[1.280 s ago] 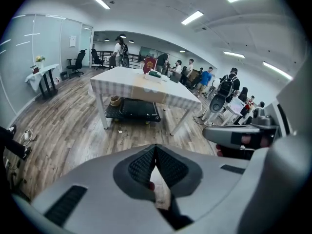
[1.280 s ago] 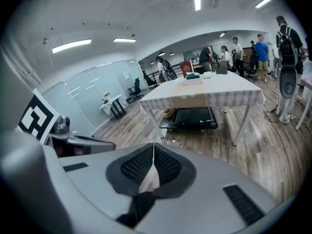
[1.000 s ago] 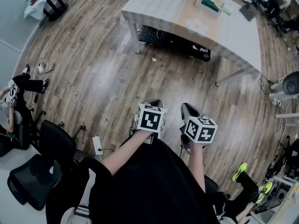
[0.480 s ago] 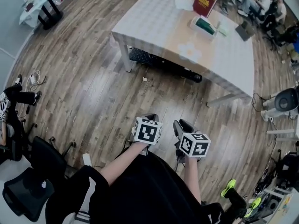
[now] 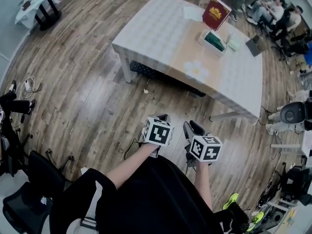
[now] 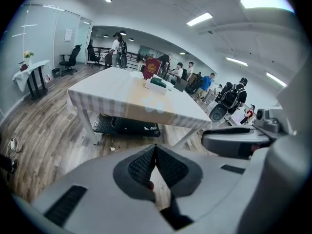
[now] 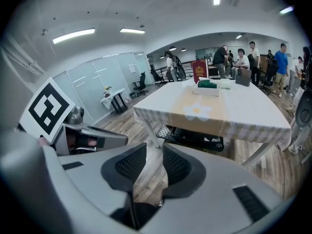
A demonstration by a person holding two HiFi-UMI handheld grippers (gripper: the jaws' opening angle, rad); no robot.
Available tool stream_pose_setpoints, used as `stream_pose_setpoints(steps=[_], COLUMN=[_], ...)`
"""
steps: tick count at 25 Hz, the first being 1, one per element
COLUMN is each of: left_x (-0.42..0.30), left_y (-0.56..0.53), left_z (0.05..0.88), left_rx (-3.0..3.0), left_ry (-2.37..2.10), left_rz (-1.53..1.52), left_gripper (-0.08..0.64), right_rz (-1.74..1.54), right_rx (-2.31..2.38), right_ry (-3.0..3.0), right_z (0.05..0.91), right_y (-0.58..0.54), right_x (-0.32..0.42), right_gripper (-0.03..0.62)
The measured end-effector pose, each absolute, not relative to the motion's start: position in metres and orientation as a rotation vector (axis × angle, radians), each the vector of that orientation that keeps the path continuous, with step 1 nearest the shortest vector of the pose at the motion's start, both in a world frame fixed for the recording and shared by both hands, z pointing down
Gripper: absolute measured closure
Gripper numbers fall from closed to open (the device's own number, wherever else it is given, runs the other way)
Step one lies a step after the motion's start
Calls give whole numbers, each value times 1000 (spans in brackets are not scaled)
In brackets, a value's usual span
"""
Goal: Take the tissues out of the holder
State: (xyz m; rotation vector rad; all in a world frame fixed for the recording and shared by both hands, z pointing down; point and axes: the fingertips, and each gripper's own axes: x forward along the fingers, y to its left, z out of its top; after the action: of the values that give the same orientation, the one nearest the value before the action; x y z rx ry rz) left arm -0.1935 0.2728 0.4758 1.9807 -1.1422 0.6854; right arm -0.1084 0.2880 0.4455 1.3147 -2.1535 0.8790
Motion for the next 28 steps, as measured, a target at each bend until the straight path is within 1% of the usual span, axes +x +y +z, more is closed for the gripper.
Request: stream_pose_setpoints(steps=[4, 17, 22, 28], left_x=[-183, -165, -157, -124], left_y=[239, 187, 153, 92], left_z=[476, 499, 505, 497], left_rx=[1997, 1966, 1930, 1910], left_ry=[-1120, -1093, -1135, -1180], left_rz=[696, 727, 740, 753], left_gripper=[551, 551, 551, 551], right_rz=[886, 905, 887, 878], right_rx=[1338, 1304, 1234, 1182], right_ry=[-2140, -2126, -2160, -2203], right_z=[447, 465, 471, 466], right_y=[260, 197, 154, 89], right_x=[-100, -82, -78, -50], right_gripper=[491, 491, 491, 485])
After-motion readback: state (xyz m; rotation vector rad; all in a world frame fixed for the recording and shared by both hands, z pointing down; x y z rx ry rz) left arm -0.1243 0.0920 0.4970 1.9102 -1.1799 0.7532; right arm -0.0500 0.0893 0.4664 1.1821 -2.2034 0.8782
